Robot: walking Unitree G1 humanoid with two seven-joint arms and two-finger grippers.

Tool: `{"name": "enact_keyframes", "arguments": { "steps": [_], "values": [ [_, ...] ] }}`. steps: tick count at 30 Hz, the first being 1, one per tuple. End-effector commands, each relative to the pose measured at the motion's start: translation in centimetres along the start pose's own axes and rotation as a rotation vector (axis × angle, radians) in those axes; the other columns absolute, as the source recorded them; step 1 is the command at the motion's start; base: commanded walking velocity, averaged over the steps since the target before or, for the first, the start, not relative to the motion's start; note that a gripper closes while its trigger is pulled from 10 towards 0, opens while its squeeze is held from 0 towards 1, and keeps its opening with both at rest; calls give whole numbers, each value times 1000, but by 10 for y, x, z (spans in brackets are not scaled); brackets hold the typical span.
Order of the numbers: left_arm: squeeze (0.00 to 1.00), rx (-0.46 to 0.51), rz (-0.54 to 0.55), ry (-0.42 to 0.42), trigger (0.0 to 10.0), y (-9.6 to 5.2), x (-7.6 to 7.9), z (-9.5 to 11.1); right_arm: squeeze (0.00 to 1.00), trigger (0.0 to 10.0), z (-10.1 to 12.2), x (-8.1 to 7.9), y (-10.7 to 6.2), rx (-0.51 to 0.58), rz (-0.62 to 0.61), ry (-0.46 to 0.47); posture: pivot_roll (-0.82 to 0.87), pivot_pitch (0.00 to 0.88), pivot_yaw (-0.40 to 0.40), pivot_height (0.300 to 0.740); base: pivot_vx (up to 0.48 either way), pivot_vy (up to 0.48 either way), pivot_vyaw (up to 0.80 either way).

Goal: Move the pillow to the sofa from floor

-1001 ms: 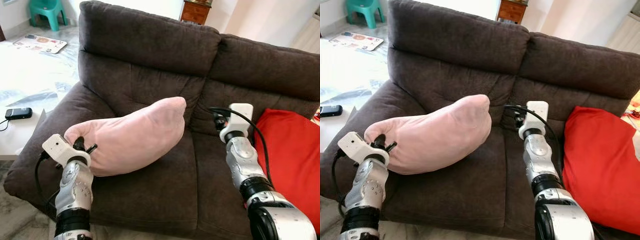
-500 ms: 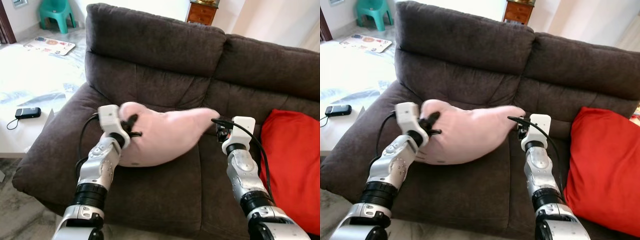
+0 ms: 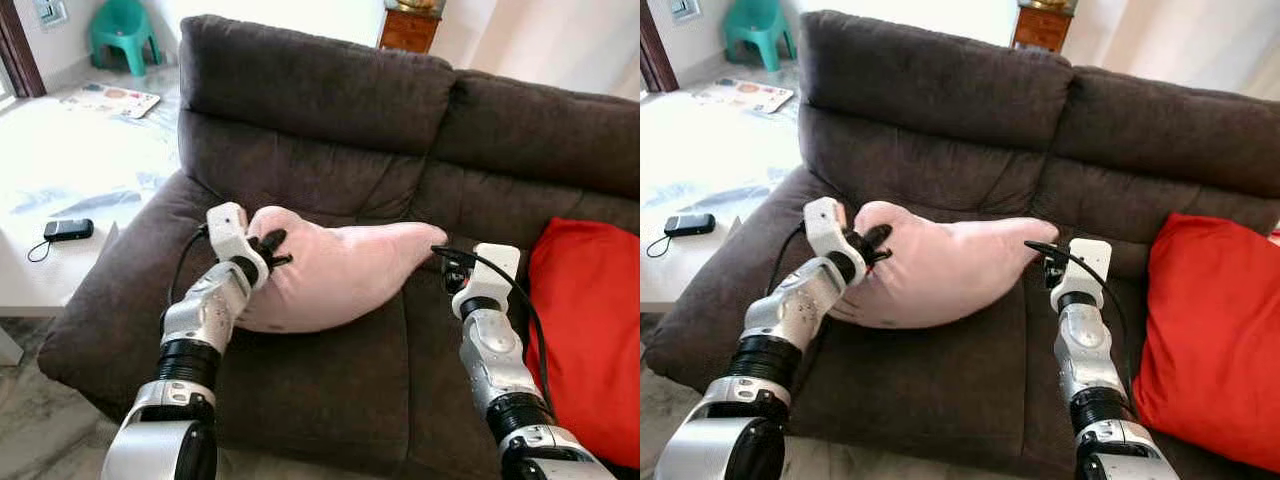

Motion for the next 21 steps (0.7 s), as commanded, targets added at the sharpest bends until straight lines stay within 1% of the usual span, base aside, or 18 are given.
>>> {"name": "enact_keyframes", "arguments": {
  "steps": [1, 2, 5, 6, 7, 8, 9, 11, 12, 13, 14, 15, 16, 17, 18, 19, 20, 21],
  "values": [
    [0, 30, -45, -99, 10000, 4, 18, 12, 0, 10000, 2, 6, -1, 5, -26, 8, 205, 0, -160, 740, 0, 0, 0],
    [0, 41, -58, -139, 10000, 3, 23, 14, 0, 10000, 2, 6, -1, 3, -24, 7, 205, 0, -160, 740, 0, 0, 0],
    [0, 60, -25, -150, 10000, 3, 23, 17, 0, 10000, 1, 6, -1, 0, -25, 3, 206, 0, -161, 740, 0, 0, 0],
    [0, 105, 39, -239, 10000, 3, 19, 21, 0, 10000, 2, 6, -1, 3, -26, 6, 207, 0, -162, 740, 0, 0, 0],
    [0, 142, 97, -280, 10000, 2, 12, 25, 0, 10000, 2, 6, -1, 4, -27, 7, 207, 0, -162, 740, 0, 0, 0],
    [0, 191, 178, -333, 10000, -1, 0, 29, 0, 10000, 3, 6, 0, 5, -28, 7, 206, 0, -164, 740, 0, 0, 0],
    [0, 212, 219, -359, 10000, -4, -8, 29, 0, 10000, 3, 6, 0, 5, -29, 7, 207, 0, -166, 740, 0, 0, 0],
    [0, 249, 331, -383, 10000, -10, -29, 30, 0, 10000, 3, 6, 0, 5, -29, 5, 207, 0, -168, 740, 0, 0, 0],
    [0, 250, 374, -404, 10000, -14, -39, 28, 0, 10000, 3, 7, 0, 4, -29, 4, 211, 0, -171, 740, 0, 0, 0],
    [0, 249, 399, -418, 10000, -16, -46, 26, 0, 10000, 3, 7, 0, 3, -30, 4, 212, 0, -172, 740, 0, 0, 0],
    [0, 267, 469, -430, 10000, -22, -60, 25, 0, 10000, 3, 6, 0, 1, -29, 1, 212, 0, -172, 740, 0, 0, 0],
    [0, 281, 519, -436, 10000, -27, -70, 24, 0, 10000, 3, 6, 1, -1, -29, -1, 210, 0, -171, 740, 0, 0, 0],
    [0, 281, 519, -436, 10000, -27, -70, 24, 0, 10000, 3, 6, 1, -1, -29, -1, 210, 0, -171, 740, 0, 0, 0],
    [0, 314, 670, -427, 10000, -47, -103, 19, 0, 10000, 2, 6, 0, -2, -26, -5, 211, 0, -171, 740, 0, 0, 0],
    [0, 314, 670, -427, 10000, -47, -103, 19, 0, 10000, 2, 6, 0, -2, -26, -5, 211, 0, -171, 740, 0, 0, 0],
    [0, 317, 715, -421, 10000, -54, -113, 17, 0, 10000, 2, 6, 0, -2, -25, -7, 211, 0, -170, 740, 0, 0, 0],
    [0, 320, 801, -412, 10000, -66, -130, 12, 0, 10000, 2, 5, 0, -2, -23, -7, 212, 0, -170, 740, 0, 0, 0],
    [0, 327, 865, -410, 10000, -76, -141, 9, 0, 10000, 2, 5, 0, -2, -22, -6, 215, 0, -172, 740, 0, 0, 0]
  ]
}}
Point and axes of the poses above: a point about 5 cm out from each wrist's last joint towards the gripper, its own y axis pointing out of the wrist towards the gripper, its own z axis along the axis of the wrist's last joint, x = y × z, the point moved 2 cm from there along y, pointing out of the wrist towards the gripper, and after that the axes turned 12 degrees about y, right-handed, at the moved point
